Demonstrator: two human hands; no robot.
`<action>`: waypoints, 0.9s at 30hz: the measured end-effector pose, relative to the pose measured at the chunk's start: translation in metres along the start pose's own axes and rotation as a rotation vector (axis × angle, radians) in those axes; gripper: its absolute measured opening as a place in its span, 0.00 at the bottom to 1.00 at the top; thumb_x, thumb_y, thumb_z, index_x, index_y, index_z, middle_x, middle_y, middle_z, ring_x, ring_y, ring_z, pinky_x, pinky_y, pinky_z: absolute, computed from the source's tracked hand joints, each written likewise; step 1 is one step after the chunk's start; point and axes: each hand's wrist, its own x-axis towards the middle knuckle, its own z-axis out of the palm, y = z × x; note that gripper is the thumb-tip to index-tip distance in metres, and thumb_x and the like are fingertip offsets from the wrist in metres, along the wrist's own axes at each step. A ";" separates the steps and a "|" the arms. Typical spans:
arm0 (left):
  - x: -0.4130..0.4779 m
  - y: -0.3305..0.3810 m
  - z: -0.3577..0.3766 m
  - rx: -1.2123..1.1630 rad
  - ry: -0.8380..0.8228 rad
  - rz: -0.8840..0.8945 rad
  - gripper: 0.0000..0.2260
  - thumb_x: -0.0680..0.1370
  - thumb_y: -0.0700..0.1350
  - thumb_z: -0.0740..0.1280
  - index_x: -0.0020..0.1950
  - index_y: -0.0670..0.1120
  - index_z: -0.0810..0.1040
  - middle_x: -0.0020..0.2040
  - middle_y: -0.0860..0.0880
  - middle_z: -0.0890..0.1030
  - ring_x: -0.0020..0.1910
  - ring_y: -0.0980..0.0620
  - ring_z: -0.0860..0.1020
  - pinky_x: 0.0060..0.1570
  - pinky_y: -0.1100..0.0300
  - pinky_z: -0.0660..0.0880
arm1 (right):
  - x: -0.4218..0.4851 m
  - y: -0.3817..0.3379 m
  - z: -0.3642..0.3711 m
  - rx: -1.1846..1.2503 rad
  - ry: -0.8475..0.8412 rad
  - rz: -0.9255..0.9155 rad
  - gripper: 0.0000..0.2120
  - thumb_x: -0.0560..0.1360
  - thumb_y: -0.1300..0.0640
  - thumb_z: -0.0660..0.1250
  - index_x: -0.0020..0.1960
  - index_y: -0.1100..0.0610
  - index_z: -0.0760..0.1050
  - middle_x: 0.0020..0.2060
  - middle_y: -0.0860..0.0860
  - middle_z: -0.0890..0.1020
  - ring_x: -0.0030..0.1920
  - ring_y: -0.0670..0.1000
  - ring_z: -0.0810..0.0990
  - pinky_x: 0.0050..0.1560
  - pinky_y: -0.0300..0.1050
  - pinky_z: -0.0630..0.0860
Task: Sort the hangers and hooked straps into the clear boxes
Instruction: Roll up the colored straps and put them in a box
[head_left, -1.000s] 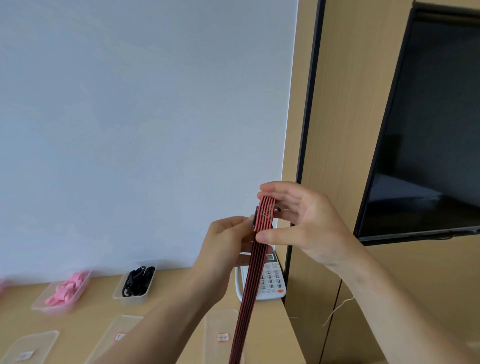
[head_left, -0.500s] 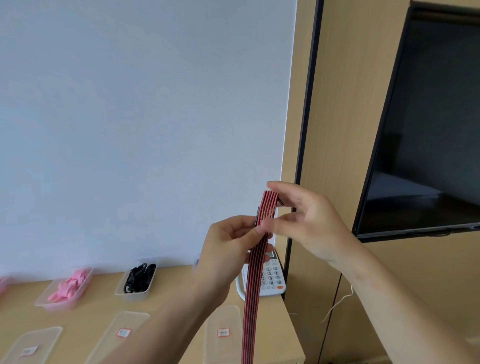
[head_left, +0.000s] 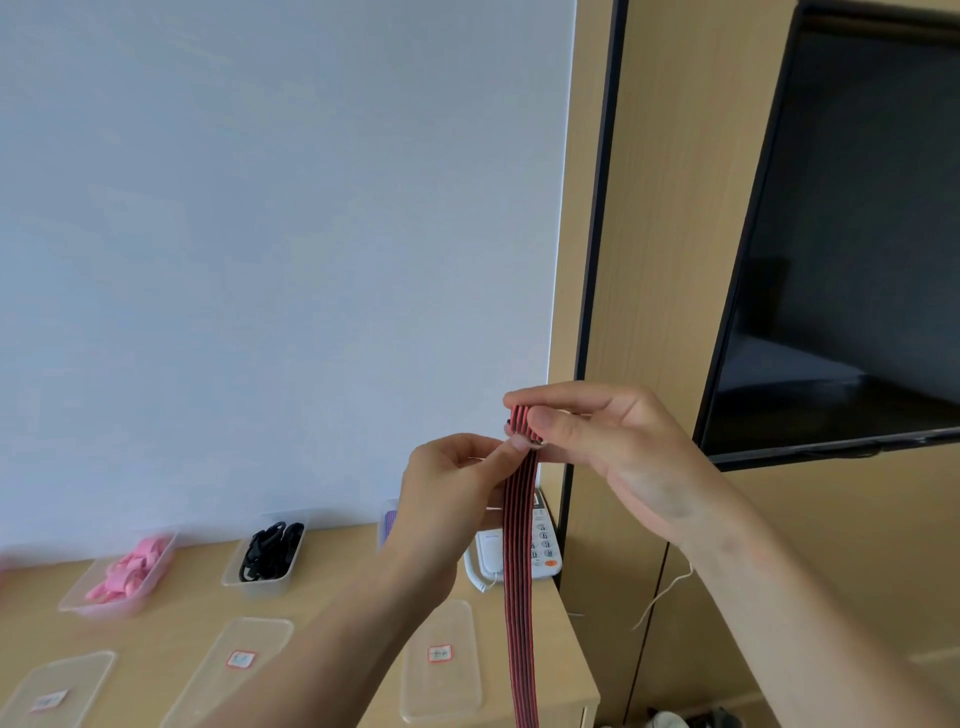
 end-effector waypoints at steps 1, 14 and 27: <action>0.000 -0.001 -0.001 0.006 -0.016 -0.012 0.14 0.77 0.53 0.76 0.44 0.42 0.86 0.40 0.43 0.88 0.39 0.45 0.87 0.39 0.56 0.83 | -0.001 0.001 -0.002 0.005 -0.017 -0.001 0.16 0.70 0.50 0.77 0.56 0.52 0.85 0.50 0.55 0.87 0.57 0.55 0.85 0.60 0.48 0.81; -0.005 0.003 -0.003 -0.152 -0.214 0.012 0.19 0.78 0.56 0.69 0.53 0.41 0.86 0.42 0.43 0.83 0.41 0.43 0.84 0.48 0.44 0.84 | -0.006 0.017 -0.001 -0.199 0.021 -0.192 0.33 0.60 0.67 0.81 0.63 0.53 0.80 0.61 0.49 0.83 0.67 0.51 0.78 0.68 0.49 0.74; -0.016 0.000 0.003 -0.055 -0.057 0.080 0.07 0.82 0.36 0.69 0.57 0.41 0.86 0.48 0.39 0.87 0.40 0.44 0.86 0.49 0.44 0.85 | -0.001 0.016 0.002 -0.448 0.170 -0.031 0.07 0.77 0.55 0.73 0.54 0.48 0.84 0.47 0.38 0.85 0.53 0.42 0.83 0.55 0.51 0.80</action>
